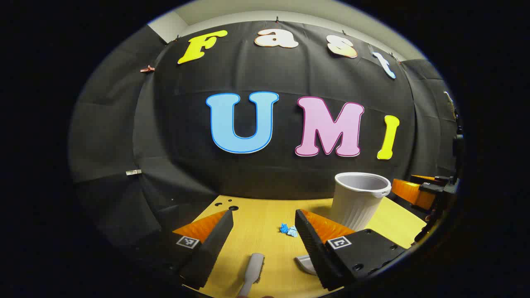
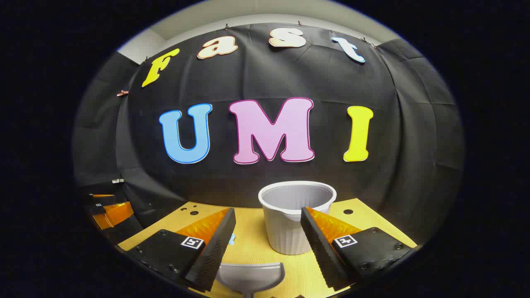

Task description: Pick up the small broom and dustpan from the desktop, sweep the trash into the dustpan with the broom, and then empty the trash into the garbage bin.

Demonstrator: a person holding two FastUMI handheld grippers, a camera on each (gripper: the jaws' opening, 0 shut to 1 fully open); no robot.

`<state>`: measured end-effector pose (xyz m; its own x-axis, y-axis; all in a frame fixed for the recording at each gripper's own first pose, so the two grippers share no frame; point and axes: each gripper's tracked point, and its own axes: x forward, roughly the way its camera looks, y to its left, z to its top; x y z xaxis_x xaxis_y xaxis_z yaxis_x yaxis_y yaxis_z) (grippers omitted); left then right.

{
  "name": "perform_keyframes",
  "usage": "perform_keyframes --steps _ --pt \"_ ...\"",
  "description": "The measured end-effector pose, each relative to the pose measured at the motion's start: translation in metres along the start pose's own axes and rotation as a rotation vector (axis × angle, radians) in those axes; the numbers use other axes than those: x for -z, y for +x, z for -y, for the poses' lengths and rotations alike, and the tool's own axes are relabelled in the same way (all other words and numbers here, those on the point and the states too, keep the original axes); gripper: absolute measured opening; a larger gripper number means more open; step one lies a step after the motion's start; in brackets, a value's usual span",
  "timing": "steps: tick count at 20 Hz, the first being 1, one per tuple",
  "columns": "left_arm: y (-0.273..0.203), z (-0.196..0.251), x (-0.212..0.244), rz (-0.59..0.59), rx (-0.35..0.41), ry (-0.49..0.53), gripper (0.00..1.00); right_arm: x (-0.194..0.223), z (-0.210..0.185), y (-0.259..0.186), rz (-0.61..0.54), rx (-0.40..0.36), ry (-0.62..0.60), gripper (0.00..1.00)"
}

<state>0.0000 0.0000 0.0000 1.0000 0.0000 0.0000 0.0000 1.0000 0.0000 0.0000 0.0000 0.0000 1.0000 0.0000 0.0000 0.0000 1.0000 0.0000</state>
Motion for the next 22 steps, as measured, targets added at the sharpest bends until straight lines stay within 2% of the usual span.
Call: perform_keyframes --steps 10,16,22 --pt "0.011 -0.008 0.020 -0.058 0.030 0.004 0.97 0.015 -0.005 0.005 -0.054 0.012 0.011 0.98" --pt "0.012 -0.008 0.042 -0.133 0.063 0.031 0.97 0.025 -0.005 0.006 -0.088 0.015 0.013 0.98" --pt "0.013 -0.019 0.100 -0.310 0.068 0.053 0.96 0.041 -0.002 0.006 -0.141 0.016 0.020 0.98"
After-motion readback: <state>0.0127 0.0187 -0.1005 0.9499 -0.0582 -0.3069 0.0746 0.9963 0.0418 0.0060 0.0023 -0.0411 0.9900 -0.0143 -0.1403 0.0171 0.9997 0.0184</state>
